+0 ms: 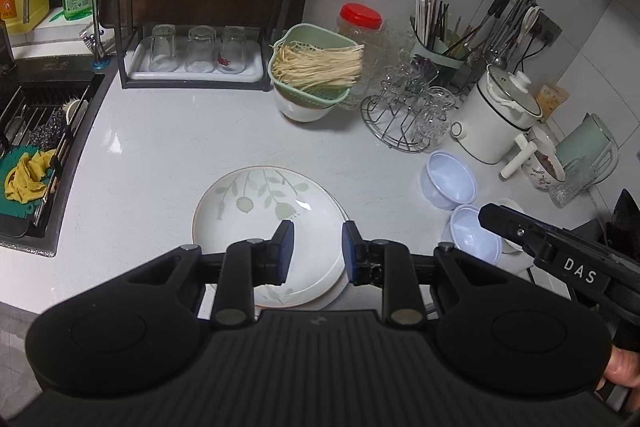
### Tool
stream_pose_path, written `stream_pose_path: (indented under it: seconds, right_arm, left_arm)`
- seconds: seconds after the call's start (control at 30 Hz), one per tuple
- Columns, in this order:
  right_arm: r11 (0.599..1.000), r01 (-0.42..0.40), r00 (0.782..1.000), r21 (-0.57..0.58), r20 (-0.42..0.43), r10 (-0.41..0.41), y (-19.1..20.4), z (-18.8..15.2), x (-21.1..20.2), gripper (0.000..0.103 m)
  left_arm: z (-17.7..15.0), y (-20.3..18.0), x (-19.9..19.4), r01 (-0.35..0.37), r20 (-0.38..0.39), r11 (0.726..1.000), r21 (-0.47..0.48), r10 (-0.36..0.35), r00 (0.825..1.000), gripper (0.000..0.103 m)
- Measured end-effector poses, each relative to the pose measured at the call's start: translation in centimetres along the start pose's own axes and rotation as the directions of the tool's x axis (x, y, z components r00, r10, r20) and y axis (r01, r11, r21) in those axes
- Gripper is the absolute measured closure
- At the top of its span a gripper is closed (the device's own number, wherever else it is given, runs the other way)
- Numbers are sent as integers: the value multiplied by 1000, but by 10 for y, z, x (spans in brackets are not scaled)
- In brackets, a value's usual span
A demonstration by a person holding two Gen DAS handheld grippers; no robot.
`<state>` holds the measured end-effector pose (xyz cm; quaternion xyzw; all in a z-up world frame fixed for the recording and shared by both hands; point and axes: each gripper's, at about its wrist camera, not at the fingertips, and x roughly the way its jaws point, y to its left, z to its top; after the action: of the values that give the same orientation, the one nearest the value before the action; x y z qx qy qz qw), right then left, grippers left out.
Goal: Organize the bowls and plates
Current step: 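Open both grippers and lift them away from the plate stack, then move both open grippers to the large pale blue bowl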
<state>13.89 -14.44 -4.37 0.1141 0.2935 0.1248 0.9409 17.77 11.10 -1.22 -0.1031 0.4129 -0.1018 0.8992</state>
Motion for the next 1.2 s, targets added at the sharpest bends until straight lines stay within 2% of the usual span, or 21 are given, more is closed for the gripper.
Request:
stream_pose_path:
  seconds: [0.2, 0.37, 0.5, 0.57, 0.63, 0.67, 0.7, 0.73, 0.77, 0.8, 0.83, 0.87, 0.93, 1.07, 1.2]
  right_arm:
    - [1000, 23, 999, 0, 31, -23, 3, -4, -17, 81]
    - [997, 74, 996, 9, 40, -74, 6, -11, -17, 81]
    - [994, 104, 994, 43, 37, -105, 3, -14, -16, 81]
    - [991, 127, 991, 52, 35, -129, 2, -12, -13, 81]
    - [986, 152, 987, 64, 41, -154, 0, -10, -12, 81]
    - [984, 166, 985, 65, 42, -169, 0, -10, -11, 78]
    - [981, 182, 982, 67, 45, -185, -1, -10, -11, 63]
    - [978, 197, 978, 73, 51, -201, -1, -10, -11, 53]
    - [974, 209, 975, 84, 56, -214, -3, -12, -11, 37]
    - [973, 211, 974, 91, 63, -217, -3, -13, -12, 26]
    - [973, 209, 974, 96, 71, -216, -4, -13, -13, 22]
    - [971, 216, 971, 102, 79, -224, -5, -14, -14, 18]
    - [957, 263, 959, 122, 77, -274, -6, -16, -13, 18]
    - [942, 283, 951, 180, 73, -300, -11, -21, -14, 18]
    - [936, 309, 943, 167, 71, -324, -8, -28, -14, 18]
  left_arm:
    - [-4, -9, -8, 10, 24, 1000, 29, -10, 1000, 72]
    - [1, -4, 6, 48, 1, 997, 55, -49, 999, 65]
    - [8, -5, 18, 78, -9, 993, 86, -78, 997, 53]
    - [13, -5, 23, 96, -8, 990, 99, -96, 995, 40]
    - [16, -5, 28, 96, -6, 989, 117, -96, 995, 35]
    - [18, -5, 30, 97, -3, 987, 125, -97, 995, 35]
    - [19, -4, 31, 104, -2, 986, 131, -105, 995, 35]
    - [20, -3, 33, 111, -3, 984, 136, -112, 994, 34]
    - [21, -3, 35, 117, -5, 983, 142, -117, 993, 33]
    - [21, -3, 36, 122, -8, 981, 150, -123, 992, 32]
    - [21, -3, 38, 126, -9, 979, 159, -126, 992, 27]
    - [22, -3, 39, 123, -8, 978, 166, -124, 992, 20]
    - [23, -2, 41, 100, 6, 980, 173, -103, 995, 11]
    - [23, 0, 47, 97, 0, 978, 182, -98, 995, 8]
    - [18, -2, 54, 112, -22, 975, 191, -110, 994, 7]
